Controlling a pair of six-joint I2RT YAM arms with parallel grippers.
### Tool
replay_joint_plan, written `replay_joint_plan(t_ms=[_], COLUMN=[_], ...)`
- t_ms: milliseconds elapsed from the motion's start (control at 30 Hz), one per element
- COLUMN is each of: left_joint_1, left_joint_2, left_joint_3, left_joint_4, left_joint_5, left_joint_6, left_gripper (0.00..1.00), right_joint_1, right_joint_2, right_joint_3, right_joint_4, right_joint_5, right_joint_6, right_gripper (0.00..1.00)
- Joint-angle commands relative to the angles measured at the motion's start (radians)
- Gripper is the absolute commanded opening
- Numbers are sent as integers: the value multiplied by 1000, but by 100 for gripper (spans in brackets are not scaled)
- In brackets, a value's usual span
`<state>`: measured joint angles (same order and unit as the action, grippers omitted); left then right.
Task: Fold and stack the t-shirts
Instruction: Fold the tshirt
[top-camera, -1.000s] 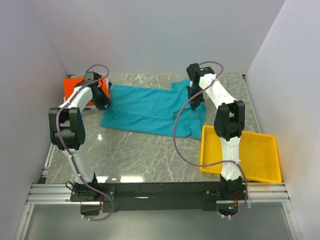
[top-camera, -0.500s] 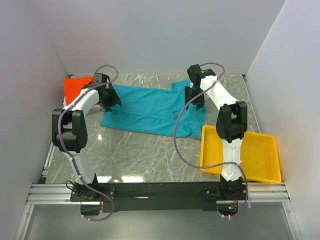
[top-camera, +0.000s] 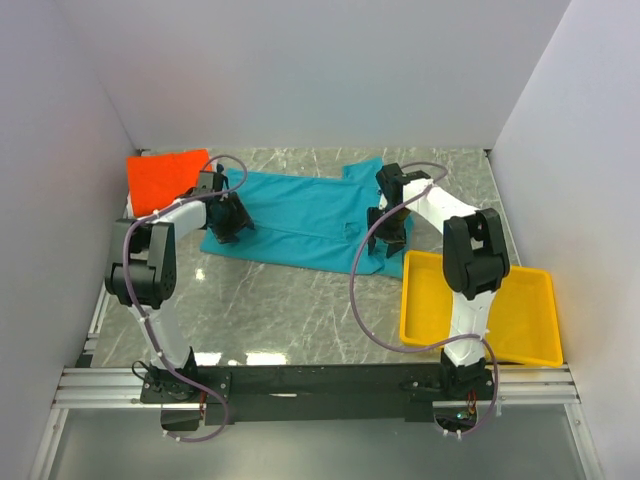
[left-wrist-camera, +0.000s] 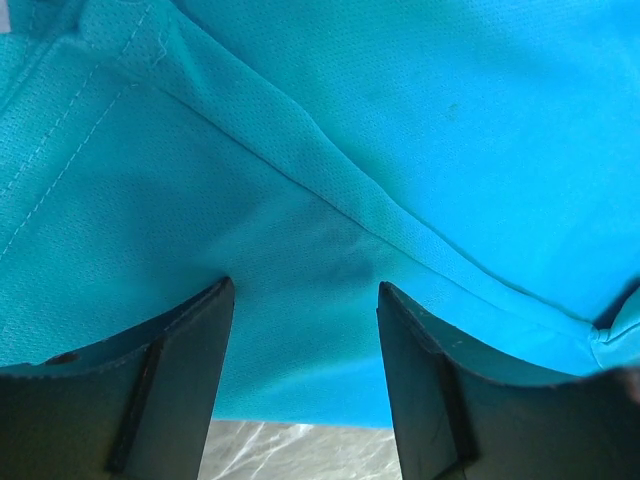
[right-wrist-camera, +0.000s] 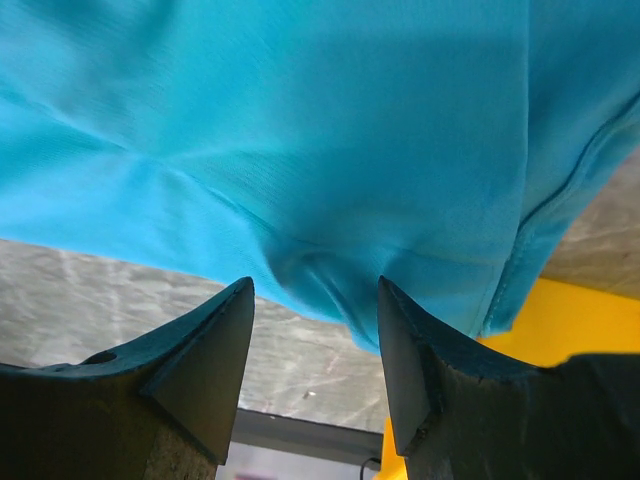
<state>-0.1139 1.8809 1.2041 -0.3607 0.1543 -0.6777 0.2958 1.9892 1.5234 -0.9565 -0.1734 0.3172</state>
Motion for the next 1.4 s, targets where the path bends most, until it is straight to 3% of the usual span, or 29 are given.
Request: replay_joint_plan(t_ms=[0,300,633,1067,1367], left_joint_1=[-1,2,98,134,134], left_joint_2=[-9,-66,-158,-195,-161], left_joint_3=[-84,-193,-348,-307,-250], left_joint_4=[22,-14,-6,-32,-52], left_joint_5=[-50,-151,-188,-205,-211], left_joint_6=[-11,-3,9,81,110], left_gripper=[67,68,69,70,71], right_joint_1=[5,5,28,127,132], right_joint_2=[-98,-168,-105,-177,-262], right_joint_3=[-72,-224,-220,-308,-342], right_joint_4=[48,99,91,85,85], right_joint_5=[0,-9,-9,11,5], right_joint_6=[-3,13,-9,17,66], right_gripper=[60,60,60,59,59])
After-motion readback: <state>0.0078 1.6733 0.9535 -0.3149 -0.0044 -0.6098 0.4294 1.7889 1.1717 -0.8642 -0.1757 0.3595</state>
